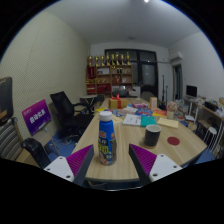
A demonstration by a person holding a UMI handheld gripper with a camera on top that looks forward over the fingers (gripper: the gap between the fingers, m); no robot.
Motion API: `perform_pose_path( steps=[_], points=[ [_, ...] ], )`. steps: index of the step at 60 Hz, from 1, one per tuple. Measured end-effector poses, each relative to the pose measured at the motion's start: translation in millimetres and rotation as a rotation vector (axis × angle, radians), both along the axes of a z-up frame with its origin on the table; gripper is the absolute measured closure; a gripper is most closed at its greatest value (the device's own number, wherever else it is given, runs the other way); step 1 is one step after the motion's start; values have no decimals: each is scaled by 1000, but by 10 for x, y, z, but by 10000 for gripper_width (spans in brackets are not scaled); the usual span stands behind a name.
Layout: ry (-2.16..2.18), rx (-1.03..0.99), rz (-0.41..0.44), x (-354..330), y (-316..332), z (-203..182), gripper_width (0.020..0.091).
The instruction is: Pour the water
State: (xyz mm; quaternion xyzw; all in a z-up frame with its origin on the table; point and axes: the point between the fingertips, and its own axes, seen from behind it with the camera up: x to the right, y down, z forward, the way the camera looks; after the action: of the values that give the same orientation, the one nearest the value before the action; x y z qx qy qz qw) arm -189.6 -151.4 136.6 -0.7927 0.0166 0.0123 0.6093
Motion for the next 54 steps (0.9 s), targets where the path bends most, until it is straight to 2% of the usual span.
perform_pose_path(
  steps=[10, 23, 26, 27, 38, 45, 46, 50, 54],
  points=[
    [-20, -8, -38, -29, 824, -485, 298],
    [-94, 32, -25, -179, 1480, -614, 307],
    [-128, 11, -44, -162, 1541, -699, 467],
    [-135, 17, -46, -155, 1552, -699, 485],
    [-107, 46, -13, -97, 1583, -700, 541],
    [-52, -18, 14, -73, 1680, -695, 596],
    [-32, -36, 14, -168, 1659, -688, 623],
    [146, -59, 47, -105, 1767, -597, 623],
    [439, -74, 5, -103, 1795, -339, 625]
  ],
)
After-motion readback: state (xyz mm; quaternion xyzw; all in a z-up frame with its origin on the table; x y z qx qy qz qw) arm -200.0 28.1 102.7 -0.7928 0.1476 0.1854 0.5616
